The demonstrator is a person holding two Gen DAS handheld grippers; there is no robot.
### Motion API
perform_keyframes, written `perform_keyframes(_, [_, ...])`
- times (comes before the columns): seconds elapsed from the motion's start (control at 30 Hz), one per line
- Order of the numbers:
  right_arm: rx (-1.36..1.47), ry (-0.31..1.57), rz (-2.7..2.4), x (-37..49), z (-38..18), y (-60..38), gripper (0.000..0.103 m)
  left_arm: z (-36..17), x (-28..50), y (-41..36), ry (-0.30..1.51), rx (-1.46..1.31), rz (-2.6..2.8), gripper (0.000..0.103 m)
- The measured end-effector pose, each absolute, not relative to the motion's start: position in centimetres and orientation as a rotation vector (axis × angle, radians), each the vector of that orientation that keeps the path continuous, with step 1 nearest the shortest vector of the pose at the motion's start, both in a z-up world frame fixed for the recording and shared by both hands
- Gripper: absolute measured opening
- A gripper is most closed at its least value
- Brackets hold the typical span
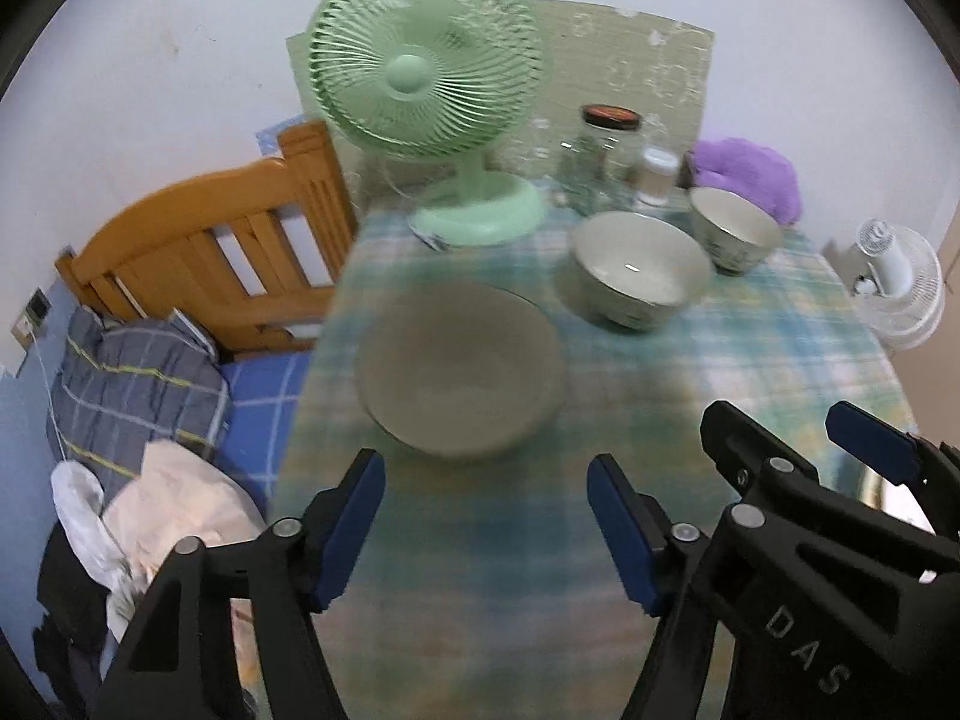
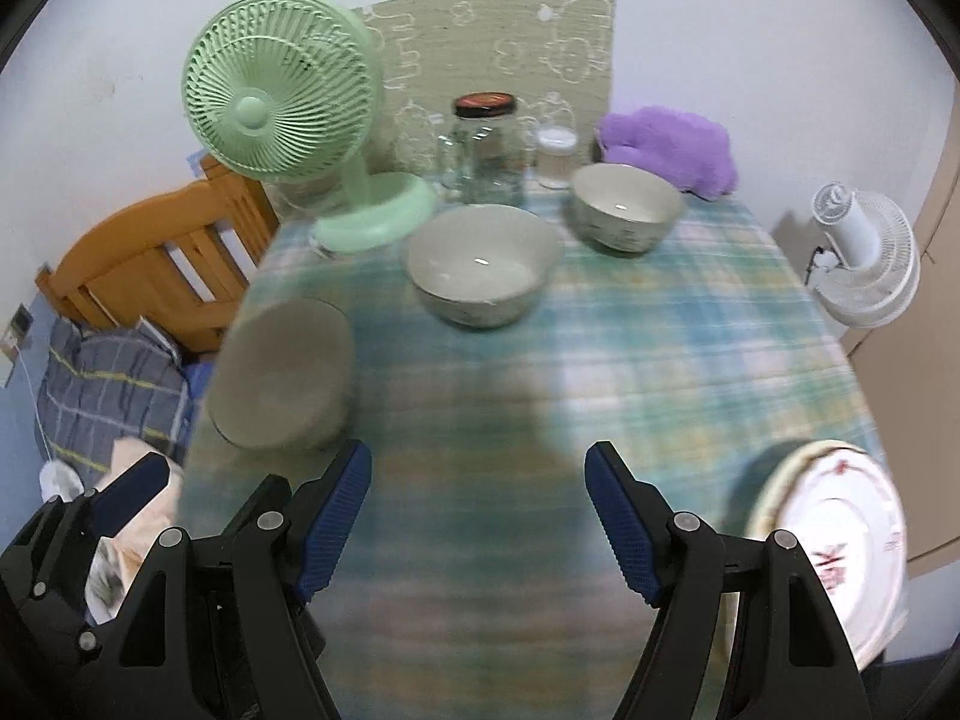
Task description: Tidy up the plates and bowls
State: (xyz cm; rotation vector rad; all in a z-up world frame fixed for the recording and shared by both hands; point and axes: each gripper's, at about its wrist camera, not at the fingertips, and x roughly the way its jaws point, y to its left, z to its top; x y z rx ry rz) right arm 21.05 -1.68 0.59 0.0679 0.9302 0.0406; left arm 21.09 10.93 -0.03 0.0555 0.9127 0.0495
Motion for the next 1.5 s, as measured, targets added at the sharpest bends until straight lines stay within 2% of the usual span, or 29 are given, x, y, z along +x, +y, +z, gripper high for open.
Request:
perform_keyframes(0.07, [0.079,0.915,0.038,22.2,0.4,0.1,0.075,-0.2,22.2,12.4,0.902,0.051,0.062,0.063])
perform_keyframes(0.17, [0.075,0.902,0.029,24.3,0.1,2.2,0.068,-0.7,24.1,14.5,0.899,0.036,0.081,0.06])
perform_keyframes(0.27, [0.082,0.901,0.021,26.1,-0.7,3.7,0.068,-1.5,26.1,15.8,0.91,0.016,0.083,0.054])
perform_keyframes(0.37, [0.095,0.915,0.011,28.1,-1.7,4.9,0.065,-2.6,27.7,16.6,0.898,0.009,0.102,0.045])
perform_keyframes(0.47, [0.087,0.92,0.001,29.6,-3.1,5.6,0.06,-4.1,29.1,17.2,0.926,-0.017,0.098,0.043])
perform_keyframes(0.6, [0.094,0.96,0.002,31.3,-4.7,6.2,0.05,-5.6,30.5,17.7,0.954,-0.036,0.085,0.038])
perform_keyframes(0.73, [0.089,0.984,0.007,32.4,-5.9,6.6,0.041,-6.6,31.4,17.9,0.982,-0.04,0.069,0.029])
perform_keyframes(0.87, [0.1,1.009,0.029,32.9,-6.7,6.8,0.017,-6.9,31.8,17.9,0.984,-0.023,0.085,0.022])
perform_keyframes(1.5, [0.084,1.012,0.01,31.3,-5.5,6.2,0.017,-5.9,30.2,16.9,0.994,-0.012,0.055,0.021])
